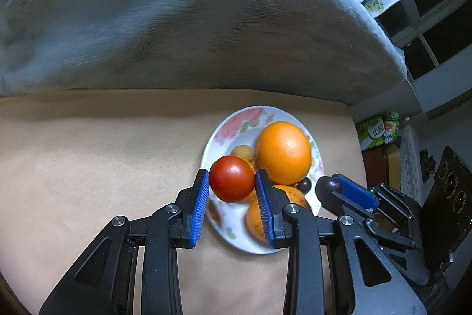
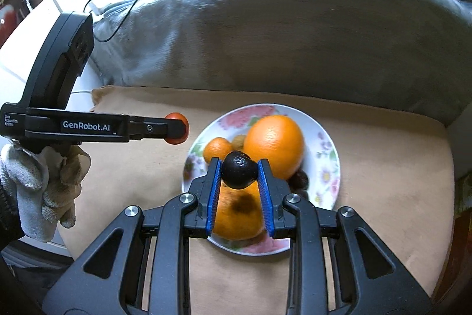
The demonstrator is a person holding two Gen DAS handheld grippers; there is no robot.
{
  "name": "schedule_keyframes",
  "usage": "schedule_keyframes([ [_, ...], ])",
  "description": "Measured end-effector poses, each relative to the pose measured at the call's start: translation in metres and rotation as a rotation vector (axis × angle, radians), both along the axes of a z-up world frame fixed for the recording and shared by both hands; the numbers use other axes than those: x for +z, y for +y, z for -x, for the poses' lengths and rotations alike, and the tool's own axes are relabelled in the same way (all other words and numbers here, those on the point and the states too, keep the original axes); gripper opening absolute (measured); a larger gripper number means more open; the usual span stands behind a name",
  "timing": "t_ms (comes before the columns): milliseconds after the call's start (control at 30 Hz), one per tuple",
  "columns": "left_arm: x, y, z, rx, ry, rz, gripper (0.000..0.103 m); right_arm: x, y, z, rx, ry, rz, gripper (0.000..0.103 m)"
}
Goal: Organize fruits
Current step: 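Carry the tomato and grape over the floral plate with both grippers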
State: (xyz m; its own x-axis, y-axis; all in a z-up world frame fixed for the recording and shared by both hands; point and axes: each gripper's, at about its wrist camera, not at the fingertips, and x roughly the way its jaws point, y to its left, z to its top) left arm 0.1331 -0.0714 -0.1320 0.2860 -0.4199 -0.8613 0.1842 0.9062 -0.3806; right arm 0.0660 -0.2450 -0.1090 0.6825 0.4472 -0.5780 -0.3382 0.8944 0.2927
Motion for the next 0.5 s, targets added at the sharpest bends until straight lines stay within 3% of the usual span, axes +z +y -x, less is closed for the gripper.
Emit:
schedule_keyframes([
  [500,-0.003,-0.023,-0.01,-0.037,0.009,-0.01,0.031,-0.013,-0.02,-0.01,-0.055,0.048,-0.006,0.026],
])
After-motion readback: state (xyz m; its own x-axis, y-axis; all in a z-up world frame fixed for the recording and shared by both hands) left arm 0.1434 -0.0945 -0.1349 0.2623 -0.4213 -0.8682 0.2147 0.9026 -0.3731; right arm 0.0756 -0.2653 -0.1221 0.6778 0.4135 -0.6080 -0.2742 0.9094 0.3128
